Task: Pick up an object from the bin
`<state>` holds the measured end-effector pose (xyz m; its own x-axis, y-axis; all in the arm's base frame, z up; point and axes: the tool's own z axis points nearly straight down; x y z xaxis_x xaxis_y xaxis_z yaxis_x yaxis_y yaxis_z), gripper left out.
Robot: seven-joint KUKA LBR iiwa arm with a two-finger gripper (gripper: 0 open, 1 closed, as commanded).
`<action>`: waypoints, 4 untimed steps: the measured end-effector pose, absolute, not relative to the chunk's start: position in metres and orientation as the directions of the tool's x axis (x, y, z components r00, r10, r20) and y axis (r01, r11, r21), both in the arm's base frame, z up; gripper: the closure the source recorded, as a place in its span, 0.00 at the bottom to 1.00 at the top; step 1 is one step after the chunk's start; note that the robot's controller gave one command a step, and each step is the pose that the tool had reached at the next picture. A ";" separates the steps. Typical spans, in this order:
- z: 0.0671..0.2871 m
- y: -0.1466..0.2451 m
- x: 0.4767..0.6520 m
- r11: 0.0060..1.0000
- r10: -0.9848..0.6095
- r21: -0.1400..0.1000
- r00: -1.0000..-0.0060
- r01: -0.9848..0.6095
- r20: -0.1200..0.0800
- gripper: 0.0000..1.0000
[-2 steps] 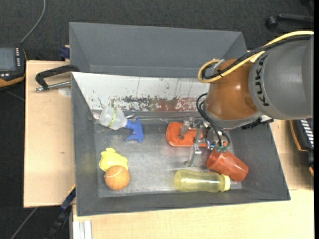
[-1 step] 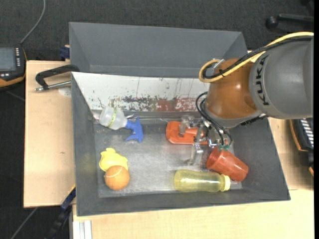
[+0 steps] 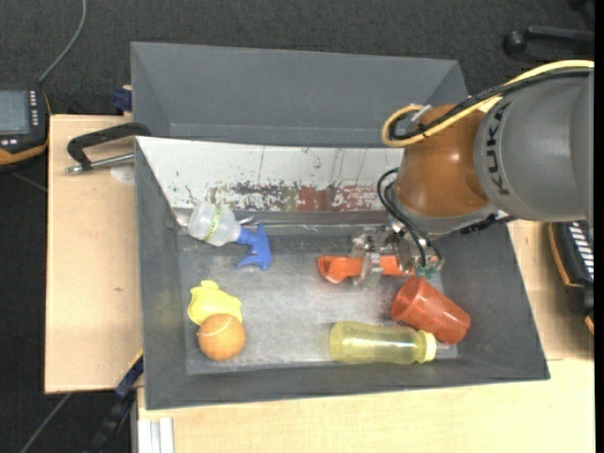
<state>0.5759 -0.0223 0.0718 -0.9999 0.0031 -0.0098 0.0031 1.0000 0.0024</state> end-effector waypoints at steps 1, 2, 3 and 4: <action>0.072 -0.022 0.576 1.000 0.003 0.003 -1.000 0.003 -0.010 1.00; 0.098 -0.015 0.581 1.000 0.013 0.004 -1.000 0.013 -0.014 1.00; 0.113 -0.015 0.581 1.000 0.010 0.004 -1.000 0.009 -0.018 1.00; 0.153 -0.009 0.577 0.999 0.033 0.005 -0.999 0.033 -0.008 1.00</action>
Offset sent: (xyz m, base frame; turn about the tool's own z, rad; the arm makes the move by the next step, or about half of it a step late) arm 0.0048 0.0073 0.0305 0.0110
